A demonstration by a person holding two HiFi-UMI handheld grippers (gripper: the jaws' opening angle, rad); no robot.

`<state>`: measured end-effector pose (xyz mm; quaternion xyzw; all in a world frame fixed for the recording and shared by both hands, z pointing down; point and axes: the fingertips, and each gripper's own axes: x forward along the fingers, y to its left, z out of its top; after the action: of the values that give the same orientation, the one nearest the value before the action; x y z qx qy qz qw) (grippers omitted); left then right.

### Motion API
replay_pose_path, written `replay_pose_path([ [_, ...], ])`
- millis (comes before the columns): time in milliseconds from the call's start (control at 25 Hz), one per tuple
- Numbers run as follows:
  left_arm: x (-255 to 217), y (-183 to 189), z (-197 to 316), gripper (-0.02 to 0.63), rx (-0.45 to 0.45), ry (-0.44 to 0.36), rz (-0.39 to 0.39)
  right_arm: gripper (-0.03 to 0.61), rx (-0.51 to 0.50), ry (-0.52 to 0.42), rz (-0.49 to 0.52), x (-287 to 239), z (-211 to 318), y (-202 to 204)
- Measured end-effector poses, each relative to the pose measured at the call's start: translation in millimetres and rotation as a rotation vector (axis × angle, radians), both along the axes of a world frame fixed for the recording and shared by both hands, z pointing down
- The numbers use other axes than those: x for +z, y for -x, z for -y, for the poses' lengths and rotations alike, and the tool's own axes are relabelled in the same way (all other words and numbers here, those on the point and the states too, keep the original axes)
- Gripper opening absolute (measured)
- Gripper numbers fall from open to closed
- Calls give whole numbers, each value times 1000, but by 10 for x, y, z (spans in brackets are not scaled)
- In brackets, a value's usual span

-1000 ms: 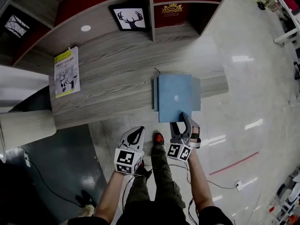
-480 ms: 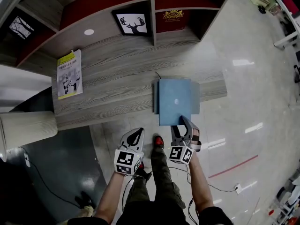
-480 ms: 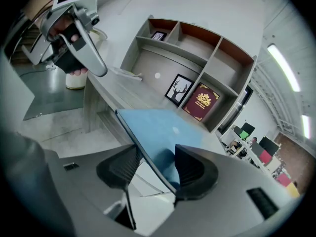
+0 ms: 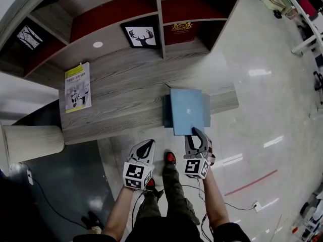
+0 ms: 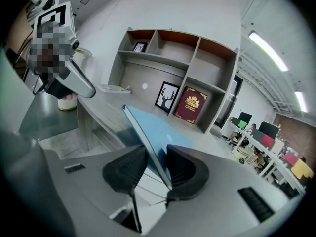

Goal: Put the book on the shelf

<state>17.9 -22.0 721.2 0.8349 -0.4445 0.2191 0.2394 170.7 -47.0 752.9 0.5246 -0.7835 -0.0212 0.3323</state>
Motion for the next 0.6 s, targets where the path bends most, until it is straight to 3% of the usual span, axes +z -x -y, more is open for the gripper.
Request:
replay_pose_path([
  [320,-290,-19,82,8,2,-35,1,87,93,12,142,-339,133,-160],
  [600,-643,-89,185,8,18,-86,-8,61,246,-11,409,-705,327,-564],
])
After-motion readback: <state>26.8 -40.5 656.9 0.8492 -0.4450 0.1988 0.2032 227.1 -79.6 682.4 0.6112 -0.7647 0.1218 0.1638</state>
